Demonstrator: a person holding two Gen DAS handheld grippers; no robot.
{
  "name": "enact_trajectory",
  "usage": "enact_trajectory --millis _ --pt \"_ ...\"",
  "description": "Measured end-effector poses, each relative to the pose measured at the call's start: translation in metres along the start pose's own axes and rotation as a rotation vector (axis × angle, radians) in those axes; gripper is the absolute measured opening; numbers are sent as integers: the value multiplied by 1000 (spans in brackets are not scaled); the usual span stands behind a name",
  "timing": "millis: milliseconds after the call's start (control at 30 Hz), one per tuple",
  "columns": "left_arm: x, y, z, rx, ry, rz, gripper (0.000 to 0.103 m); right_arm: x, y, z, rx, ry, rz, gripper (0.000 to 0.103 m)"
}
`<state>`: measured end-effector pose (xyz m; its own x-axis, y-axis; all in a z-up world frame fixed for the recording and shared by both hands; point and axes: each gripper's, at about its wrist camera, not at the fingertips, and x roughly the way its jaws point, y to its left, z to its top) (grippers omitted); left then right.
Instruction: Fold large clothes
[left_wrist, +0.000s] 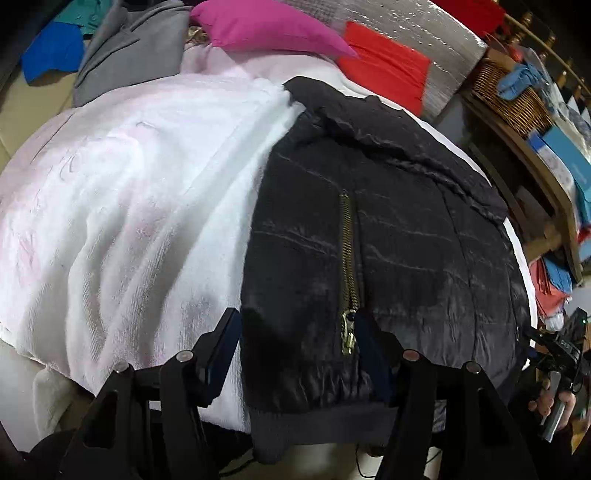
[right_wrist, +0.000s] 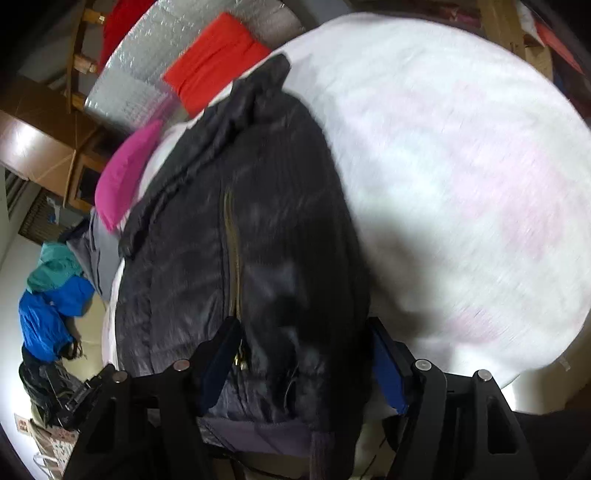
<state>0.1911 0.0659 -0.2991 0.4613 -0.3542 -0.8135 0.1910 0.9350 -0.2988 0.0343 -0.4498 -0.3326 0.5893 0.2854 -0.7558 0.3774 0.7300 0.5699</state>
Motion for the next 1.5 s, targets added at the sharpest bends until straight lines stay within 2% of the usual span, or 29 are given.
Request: enact_trajectory --millis 33,100,200,267,367,433,500,567,633,667,700,733,767,867,900,967,1000,1033,1067,1133,1167,1200,1233,1267,1300,1333,1400,1500 --pt "-1 -1 -2 20 0 -10 46 0 4 -3 -23 -6 -5 73" --pt "-2 -3 -6 59 28 -30 34 -2 16 -14 -95 2 26 72" --pt "-1 -3 -12 101 62 -72 34 -10 31 -24 -195 -5 43 71" --pt "-2 -3 -14 105 76 -66 38 -9 29 -26 -206 4 6 71" --pt "3 -1 -13 92 116 -27 55 -1 17 -26 -173 51 -83 71" --pt "1 -1 -17 91 127 -25 64 1 5 -28 -114 88 -90 71" --pt "3 -4 -20 115 144 -33 65 2 0 -31 -89 100 -75 72" --pt "6 -7 -21 123 152 -25 65 8 4 -36 -124 134 -92 74" --pt "6 -8 -23 119 148 -34 64 10 10 -41 -151 127 -109 73" --pt "5 -8 -23 120 141 -42 59 10 12 -43 -158 130 -111 63" --pt "3 -9 -24 121 133 -46 41 9 15 -45 -171 138 -115 44" --pt "1 -8 -23 120 125 -47 28 6 20 -47 -193 134 -119 36" --pt "-1 -7 -21 113 117 -50 27 2 24 -49 -212 127 -108 30" --pt "-2 -5 -22 113 115 -49 27 -12 30 -53 -242 97 -65 29" --pt "-1 -5 -22 114 121 -39 28 -10 29 -54 -239 106 -69 29" --pt "3 -6 -23 114 140 -15 42 -1 21 -55 -199 146 -70 34" --pt "5 -7 -24 119 160 -6 58 4 15 -53 -173 163 -66 46" --pt "6 -8 -25 124 175 4 66 9 10 -54 -150 184 -70 52" --pt "7 -10 -25 127 180 9 66 15 7 -57 -135 216 -85 59" --pt "10 -14 -30 150 192 25 66 24 8 -61 -151 276 -87 60" --pt "10 -17 -31 164 183 31 66 27 11 -63 -166 285 -86 59" --pt "9 -15 -31 165 181 33 66 28 17 -67 -207 275 -94 52" --pt "9 -16 -30 161 177 33 62 28 24 -70 -248 268 -108 48" --pt "8 -17 -30 160 169 34 55 28 31 -73 -282 262 -125 38" --pt "10 -19 -29 163 162 36 42 24 39 -74 -315 251 -132 27" --pt "7 -19 -28 164 152 30 36 21 43 -74 -325 242 -129 24" --pt "1 -19 -28 161 133 2 32 9 51 -73 -344 212 -110 22" --pt "0 -20 -29 179 126 0 31 -9 57 -69 -358 175 -37 22"
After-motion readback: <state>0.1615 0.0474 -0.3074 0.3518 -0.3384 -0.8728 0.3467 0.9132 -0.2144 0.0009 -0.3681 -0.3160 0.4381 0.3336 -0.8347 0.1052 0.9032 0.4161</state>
